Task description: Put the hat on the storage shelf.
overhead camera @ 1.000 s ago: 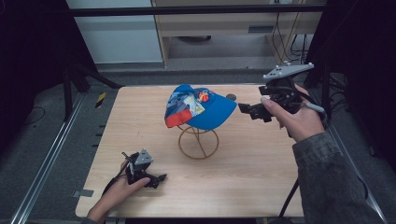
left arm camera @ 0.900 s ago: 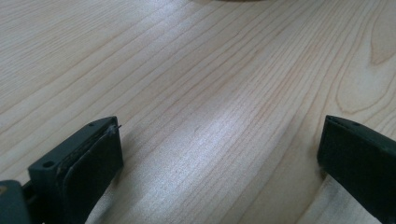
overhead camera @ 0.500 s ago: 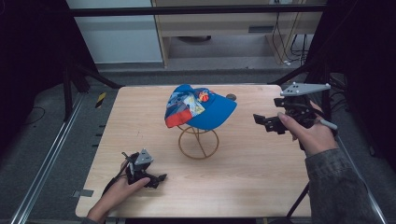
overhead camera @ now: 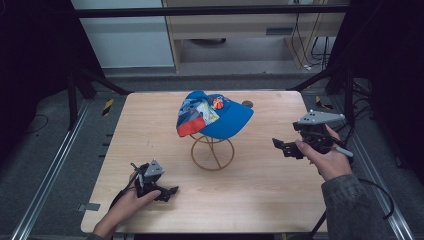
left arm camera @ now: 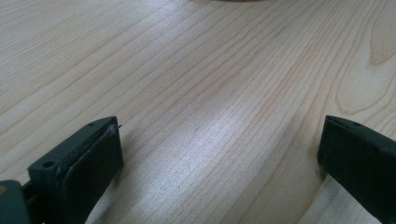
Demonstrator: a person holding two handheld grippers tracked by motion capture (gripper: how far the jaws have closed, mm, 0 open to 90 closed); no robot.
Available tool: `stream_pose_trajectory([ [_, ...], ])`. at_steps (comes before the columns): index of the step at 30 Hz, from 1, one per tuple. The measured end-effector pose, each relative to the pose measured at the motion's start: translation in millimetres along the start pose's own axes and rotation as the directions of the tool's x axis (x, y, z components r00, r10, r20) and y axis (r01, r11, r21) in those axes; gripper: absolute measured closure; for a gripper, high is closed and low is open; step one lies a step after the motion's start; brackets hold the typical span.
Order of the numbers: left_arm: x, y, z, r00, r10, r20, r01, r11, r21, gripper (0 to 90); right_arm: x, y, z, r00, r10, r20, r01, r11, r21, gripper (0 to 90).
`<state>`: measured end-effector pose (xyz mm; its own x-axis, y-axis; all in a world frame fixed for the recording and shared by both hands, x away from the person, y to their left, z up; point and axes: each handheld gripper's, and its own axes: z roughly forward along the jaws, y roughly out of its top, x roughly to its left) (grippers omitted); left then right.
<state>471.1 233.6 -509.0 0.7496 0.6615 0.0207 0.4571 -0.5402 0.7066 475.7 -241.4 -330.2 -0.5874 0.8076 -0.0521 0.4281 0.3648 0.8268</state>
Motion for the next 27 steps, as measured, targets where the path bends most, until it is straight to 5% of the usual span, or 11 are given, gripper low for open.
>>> stream_pose_trajectory([
  [10,0.0,0.0,0.1,1.0,0.0,0.001,0.0,1.0,0.0,0.0,-5.9,-38.3,16.9,0.9995,0.031,0.009,-0.031,0.999,0.018,12.3],
  [27,0.0,0.0,0.0,1.0,0.0,0.001,0.0,1.0,0.0,0.0,-5.7,-78.8,43.8,0.9952,0.095,0.025,-0.095,0.995,0.019,12.3],
])
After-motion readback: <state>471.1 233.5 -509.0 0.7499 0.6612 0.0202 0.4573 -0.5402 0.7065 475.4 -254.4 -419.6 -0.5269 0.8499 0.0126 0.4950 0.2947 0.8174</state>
